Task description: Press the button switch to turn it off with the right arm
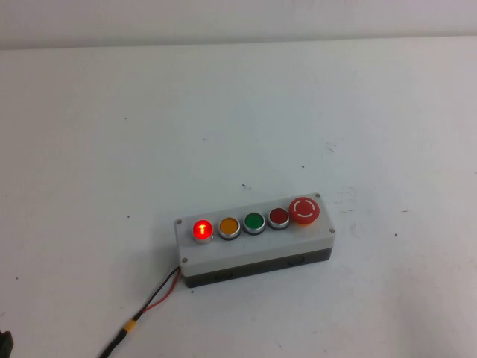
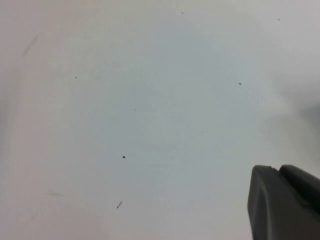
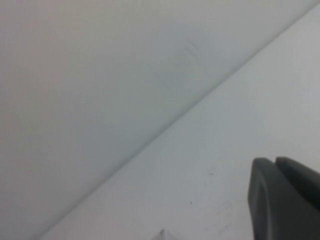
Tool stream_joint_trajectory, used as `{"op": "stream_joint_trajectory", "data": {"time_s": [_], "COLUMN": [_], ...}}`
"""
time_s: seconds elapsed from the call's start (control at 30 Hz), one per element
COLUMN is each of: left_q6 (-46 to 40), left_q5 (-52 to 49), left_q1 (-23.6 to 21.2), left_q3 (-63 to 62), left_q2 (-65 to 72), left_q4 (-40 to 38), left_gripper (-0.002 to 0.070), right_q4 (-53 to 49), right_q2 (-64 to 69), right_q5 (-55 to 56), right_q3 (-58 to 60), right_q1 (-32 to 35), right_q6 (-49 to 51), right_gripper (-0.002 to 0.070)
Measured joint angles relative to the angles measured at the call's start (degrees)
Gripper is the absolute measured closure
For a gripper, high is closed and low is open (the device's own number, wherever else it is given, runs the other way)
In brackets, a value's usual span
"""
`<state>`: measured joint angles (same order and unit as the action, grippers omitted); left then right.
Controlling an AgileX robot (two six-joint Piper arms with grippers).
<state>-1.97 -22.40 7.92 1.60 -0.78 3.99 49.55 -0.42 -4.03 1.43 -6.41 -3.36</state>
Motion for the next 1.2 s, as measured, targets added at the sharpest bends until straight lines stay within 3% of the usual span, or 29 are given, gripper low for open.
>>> {"op": "stream_joint_trajectory", "data": {"time_s": [0.17, 0.33, 0.63, 0.83, 1.0, 1.2], "left_q6": [0.0, 0.0, 0.0, 0.0, 0.0, 0.0], "left_q5": [0.0, 0.0, 0.0, 0.0, 0.0, 0.0], "left_q1": [0.0, 0.0, 0.0, 0.0, 0.0, 0.0], "left_q3": [0.0, 0.0, 0.0, 0.0, 0.0, 0.0], "left_q2": [0.0, 0.0, 0.0, 0.0, 0.0, 0.0], "left_q4": [0.0, 0.0, 0.0, 0.0, 0.0, 0.0], "left_gripper": [0.0677, 0.0677, 0.0677, 0.0677, 0.0678, 0.0677], "right_q4": [3.6, 2.5, -14.0, -20.7, -24.4, -33.4], "right_q2": [0.0, 3.9, 32.7, 51.3, 62.3, 74.8], "right_q5": [-1.3, -14.5, -44.0, -52.0, -51.7, -49.4], "right_q3": [0.0, -6.0, -29.0, -42.5, -51.3, -61.6], "right_q1": [0.0, 0.0, 0.0, -0.7, -8.3, -23.6], "right_q6": [0.0, 0.0, 0.0, -2.1, -1.0, 7.6], "right_gripper": [0.0693, 0.0692, 0.0692, 0.0692, 0.0692, 0.0692]}}
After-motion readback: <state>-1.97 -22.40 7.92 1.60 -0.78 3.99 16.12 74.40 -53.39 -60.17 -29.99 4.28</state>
